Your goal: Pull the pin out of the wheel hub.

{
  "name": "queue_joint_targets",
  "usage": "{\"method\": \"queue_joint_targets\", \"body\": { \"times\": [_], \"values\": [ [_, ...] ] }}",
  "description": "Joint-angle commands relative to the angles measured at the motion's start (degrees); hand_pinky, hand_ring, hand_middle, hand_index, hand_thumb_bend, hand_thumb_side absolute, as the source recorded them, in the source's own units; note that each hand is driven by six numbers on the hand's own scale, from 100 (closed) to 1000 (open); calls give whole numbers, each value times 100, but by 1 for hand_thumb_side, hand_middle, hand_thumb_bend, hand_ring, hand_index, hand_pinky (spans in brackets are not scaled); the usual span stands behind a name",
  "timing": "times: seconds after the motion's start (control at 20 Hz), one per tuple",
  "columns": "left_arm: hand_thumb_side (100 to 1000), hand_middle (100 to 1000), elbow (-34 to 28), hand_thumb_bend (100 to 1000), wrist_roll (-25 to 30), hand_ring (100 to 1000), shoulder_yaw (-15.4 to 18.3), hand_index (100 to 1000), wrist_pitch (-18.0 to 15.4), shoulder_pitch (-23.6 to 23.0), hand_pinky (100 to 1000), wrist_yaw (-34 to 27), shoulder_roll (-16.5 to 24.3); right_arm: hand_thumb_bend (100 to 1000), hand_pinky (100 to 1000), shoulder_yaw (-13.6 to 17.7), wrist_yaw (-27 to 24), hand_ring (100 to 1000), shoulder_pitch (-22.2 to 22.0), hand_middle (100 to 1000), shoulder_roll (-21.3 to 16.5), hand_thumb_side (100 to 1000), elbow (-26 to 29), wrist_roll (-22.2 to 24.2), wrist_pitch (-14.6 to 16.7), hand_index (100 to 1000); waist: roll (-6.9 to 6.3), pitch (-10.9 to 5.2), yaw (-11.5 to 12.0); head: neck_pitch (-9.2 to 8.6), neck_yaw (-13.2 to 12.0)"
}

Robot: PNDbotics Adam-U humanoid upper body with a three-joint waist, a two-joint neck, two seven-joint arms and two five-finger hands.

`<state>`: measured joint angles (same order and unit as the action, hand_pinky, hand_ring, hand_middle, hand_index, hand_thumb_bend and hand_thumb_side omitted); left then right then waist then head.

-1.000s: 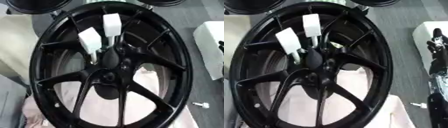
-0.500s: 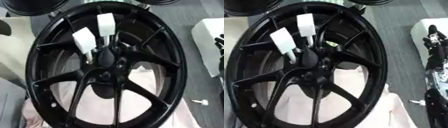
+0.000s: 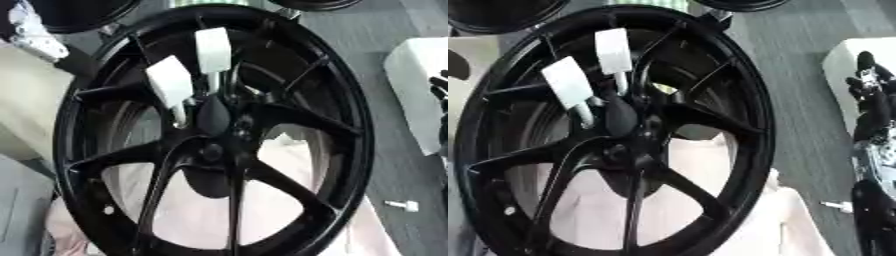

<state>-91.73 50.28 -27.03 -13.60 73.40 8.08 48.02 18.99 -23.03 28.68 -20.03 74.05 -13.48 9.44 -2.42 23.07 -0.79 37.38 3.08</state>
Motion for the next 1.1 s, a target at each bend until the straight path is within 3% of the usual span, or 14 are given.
{"method": "queue_joint_targets", "body": {
  "times": [0.05, 0.45, 0.7, 0.75, 0.8, 0.95, 1.1],
  "values": [
    [490, 686, 169, 633, 168, 708, -82, 803, -228, 194, 788, -13, -100, 665, 852, -11, 64, 681, 60, 613, -156, 426, 120, 18, -14, 727, 22, -177, -21, -61, -53],
    [451, 680, 607, 626, 168, 701, -463, 800, -307, 382, 787, -69, -505, 665, 852, -48, 74, 680, 82, 613, -126, 427, 118, 52, -33, 727, 28, -175, -67, -86, -167],
    [451, 680, 741, 626, 168, 701, -516, 800, -395, 414, 787, -19, -569, 665, 852, -51, 73, 680, 85, 613, -121, 427, 121, 58, -36, 727, 29, -175, -71, -86, -181],
    [393, 646, 741, 607, 168, 664, -549, 783, -417, 387, 782, -21, -553, 665, 852, -59, 76, 680, 92, 613, -120, 428, 120, 63, -39, 727, 22, -171, -77, -88, -183],
    [393, 646, 717, 607, 168, 664, -596, 783, -446, 346, 782, -30, -514, 665, 852, -71, 81, 680, 100, 613, -118, 428, 119, 70, -46, 727, 17, -167, -84, -90, -188],
    [273, 642, 540, 618, 168, 655, -644, 770, -507, 244, 785, -111, -387, 665, 852, -95, 96, 680, 120, 612, -112, 429, 119, 89, -62, 727, 6, -152, -109, -87, -215],
    [228, 644, 304, 624, 168, 659, -675, 767, -509, 153, 790, -214, -258, 665, 852, -119, 108, 680, 138, 612, -106, 430, 121, 109, -77, 726, 2, -136, -135, -93, -248]
  ]
}}
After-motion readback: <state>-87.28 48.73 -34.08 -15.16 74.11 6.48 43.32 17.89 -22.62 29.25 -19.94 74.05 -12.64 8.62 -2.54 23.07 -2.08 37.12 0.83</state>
